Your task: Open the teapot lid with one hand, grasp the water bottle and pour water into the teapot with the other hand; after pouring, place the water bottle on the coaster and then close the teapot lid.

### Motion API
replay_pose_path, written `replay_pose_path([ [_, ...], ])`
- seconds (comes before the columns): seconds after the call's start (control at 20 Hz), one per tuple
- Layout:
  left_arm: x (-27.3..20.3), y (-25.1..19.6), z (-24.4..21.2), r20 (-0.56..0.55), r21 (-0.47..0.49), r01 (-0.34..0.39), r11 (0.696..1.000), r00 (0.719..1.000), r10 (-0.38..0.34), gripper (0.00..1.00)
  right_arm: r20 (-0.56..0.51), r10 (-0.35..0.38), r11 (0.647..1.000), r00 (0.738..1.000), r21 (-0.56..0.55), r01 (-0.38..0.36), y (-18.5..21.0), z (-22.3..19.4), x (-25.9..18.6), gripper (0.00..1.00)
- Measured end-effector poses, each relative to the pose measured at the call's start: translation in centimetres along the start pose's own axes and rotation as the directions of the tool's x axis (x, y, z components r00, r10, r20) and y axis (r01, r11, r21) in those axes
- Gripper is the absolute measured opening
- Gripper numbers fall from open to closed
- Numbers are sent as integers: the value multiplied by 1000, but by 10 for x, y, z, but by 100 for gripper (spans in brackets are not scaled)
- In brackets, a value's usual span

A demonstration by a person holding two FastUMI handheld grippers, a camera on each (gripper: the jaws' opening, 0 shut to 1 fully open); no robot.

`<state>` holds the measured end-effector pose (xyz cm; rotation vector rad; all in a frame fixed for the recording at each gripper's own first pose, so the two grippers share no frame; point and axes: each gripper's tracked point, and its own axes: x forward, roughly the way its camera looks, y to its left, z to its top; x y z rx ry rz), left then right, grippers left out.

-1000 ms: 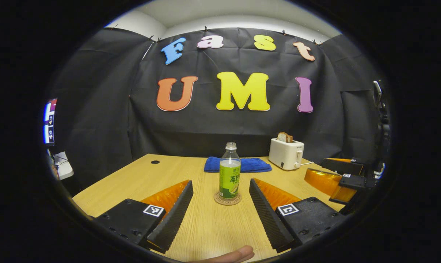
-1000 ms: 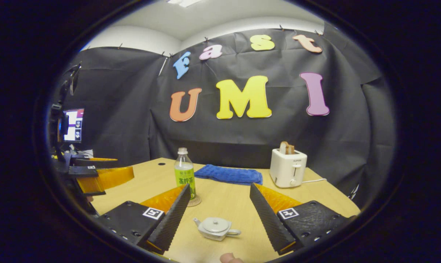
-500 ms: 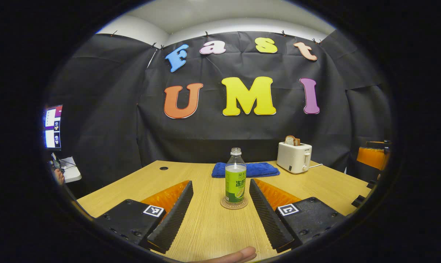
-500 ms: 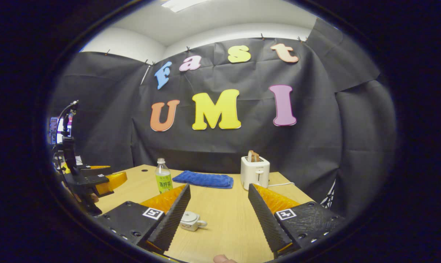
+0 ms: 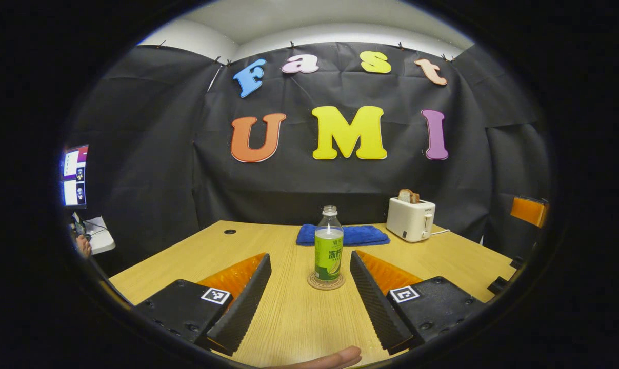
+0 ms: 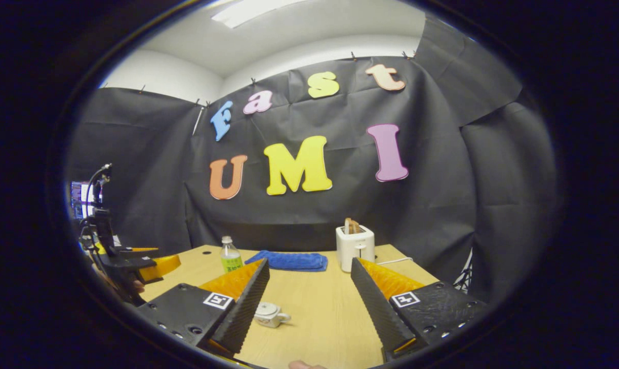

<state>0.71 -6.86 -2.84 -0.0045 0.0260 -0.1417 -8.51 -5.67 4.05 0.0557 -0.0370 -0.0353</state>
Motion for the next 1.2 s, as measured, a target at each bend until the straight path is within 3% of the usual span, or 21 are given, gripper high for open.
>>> replay_pose_path([
  [0.6, -6, 10, 8, 12, -46, -24, 999, 1000, 25, 97, -31, -11, 1000, 999, -13, 11, -2, -9, 4, 95],
  [1.2, -11, 7, 7, 6, -12, -25, 1000, 1000, 25, 97, -66, -12, 1000, 998, -28, 11, -1, -19, 8, 96],
])
